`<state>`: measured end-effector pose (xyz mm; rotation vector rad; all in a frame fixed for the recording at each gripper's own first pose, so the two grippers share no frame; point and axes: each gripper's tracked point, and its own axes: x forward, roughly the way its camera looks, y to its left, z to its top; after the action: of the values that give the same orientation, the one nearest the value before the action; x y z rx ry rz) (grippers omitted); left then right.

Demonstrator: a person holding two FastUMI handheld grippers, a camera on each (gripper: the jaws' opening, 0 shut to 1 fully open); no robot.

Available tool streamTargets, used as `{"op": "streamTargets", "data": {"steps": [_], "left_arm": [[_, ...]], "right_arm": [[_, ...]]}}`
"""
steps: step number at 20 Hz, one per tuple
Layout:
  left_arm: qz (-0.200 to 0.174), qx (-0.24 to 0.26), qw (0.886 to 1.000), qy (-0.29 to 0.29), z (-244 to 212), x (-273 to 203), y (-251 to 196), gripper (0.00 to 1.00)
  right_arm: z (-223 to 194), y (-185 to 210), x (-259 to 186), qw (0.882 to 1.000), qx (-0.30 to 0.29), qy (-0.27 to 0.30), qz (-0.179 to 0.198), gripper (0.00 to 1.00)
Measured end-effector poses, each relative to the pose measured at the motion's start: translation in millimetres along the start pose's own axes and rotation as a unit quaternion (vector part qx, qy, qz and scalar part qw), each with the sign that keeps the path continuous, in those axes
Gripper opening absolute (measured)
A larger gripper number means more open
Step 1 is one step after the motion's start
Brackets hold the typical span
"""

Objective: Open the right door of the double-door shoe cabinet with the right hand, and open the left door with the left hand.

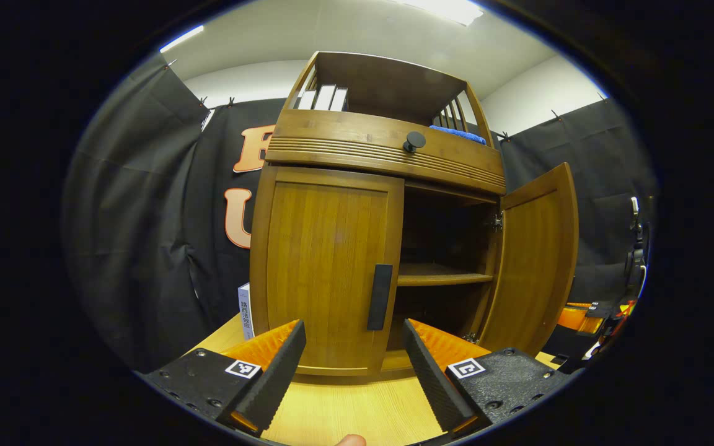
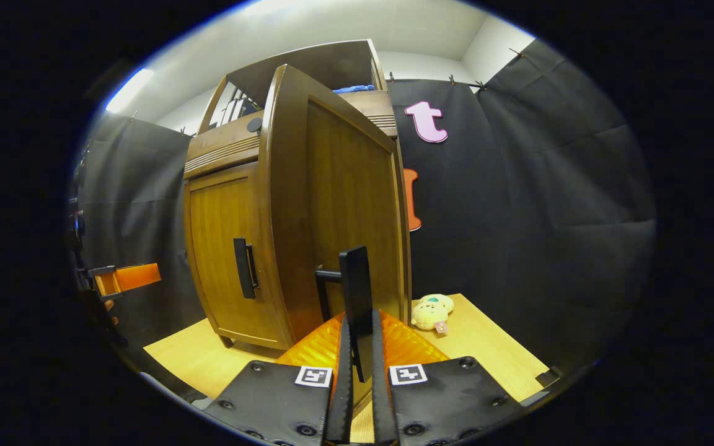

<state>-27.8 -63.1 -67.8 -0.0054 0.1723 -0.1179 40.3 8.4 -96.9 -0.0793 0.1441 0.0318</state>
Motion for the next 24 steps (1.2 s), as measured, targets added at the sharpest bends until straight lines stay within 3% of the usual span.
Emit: {"op": "streamTargets", "data": {"steps": [1,2,4,5,11,12,13,14,16,17,21,24], "left_arm": [[0.001,0.000,1.000,0.001,-1,1,0,0.92],[0.002,0.001,1.000,0.002,-1,0,0,0.92],[0.003,0.001,1.000,0.001,-1,2,0,0.95],[0.004,0.001,1.000,0.000,-1,3,0,0.95],[0.004,0.000,1.000,0.012,-5,5,0,0.92],[0.003,-0.001,1.000,0.015,-6,5,0,0.95],[0.002,-0.001,1.000,0.019,-7,5,0,0.92],[0.002,-0.001,1.000,0.024,-8,5,0,0.92],[0.000,-0.001,1.000,0.028,-10,4,0,0.92],[-0.002,-0.001,1.000,0.027,-10,6,0,0.92],[-0.004,0.008,1.000,0.027,-10,6,1,0.95],[-0.008,0.006,0.999,0.040,-14,6,0,0.92]], "right_arm": [[-1,-3,-1,1.000,-0.001,0.002,-0.002,0.16],[-1,-6,-2,1.000,-0.002,0.004,-0.004,0.26],[-3,-11,-5,1.000,0.002,0.008,-0.005,0.16],[-4,-15,-5,1.000,0.005,0.010,-0.007,0.21],[-6,-45,-8,0.999,0.011,0.010,-0.039,0.20],[-6,-51,-7,0.999,0.010,0.008,-0.047,0.10],[-6,-58,-9,0.999,0.011,0.008,-0.050,0.26],[-6,-60,-9,0.999,0.017,0.009,-0.050,0.02],[-8,-68,-12,0.998,0.024,0.009,-0.051,0.25],[-8,-72,-12,0.998,0.025,0.008,-0.053,0.14],[-9,-83,-14,0.999,0.031,0.008,-0.045,0.14],[-9,-85,-16,0.999,0.029,0.008,-0.039,0.14]]}}
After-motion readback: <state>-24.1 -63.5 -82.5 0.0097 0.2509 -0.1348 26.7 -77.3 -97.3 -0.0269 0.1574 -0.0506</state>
